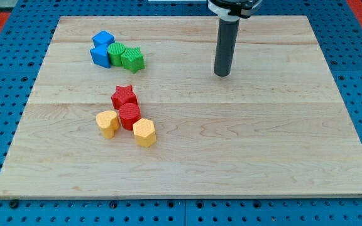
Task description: Move your arm to the green star
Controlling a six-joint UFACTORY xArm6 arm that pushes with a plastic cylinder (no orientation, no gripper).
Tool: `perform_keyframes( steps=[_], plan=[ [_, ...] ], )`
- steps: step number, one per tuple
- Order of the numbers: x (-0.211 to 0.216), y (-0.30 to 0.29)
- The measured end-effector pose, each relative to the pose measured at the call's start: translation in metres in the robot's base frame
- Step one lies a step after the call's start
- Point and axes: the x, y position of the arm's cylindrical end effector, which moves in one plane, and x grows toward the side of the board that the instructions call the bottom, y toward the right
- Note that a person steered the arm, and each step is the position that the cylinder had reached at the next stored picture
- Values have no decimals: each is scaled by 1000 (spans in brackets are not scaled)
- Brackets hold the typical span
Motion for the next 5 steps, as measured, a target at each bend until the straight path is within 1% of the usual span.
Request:
perform_keyframes(
  steps=[5],
  plan=[
    [-3,0]
  ],
)
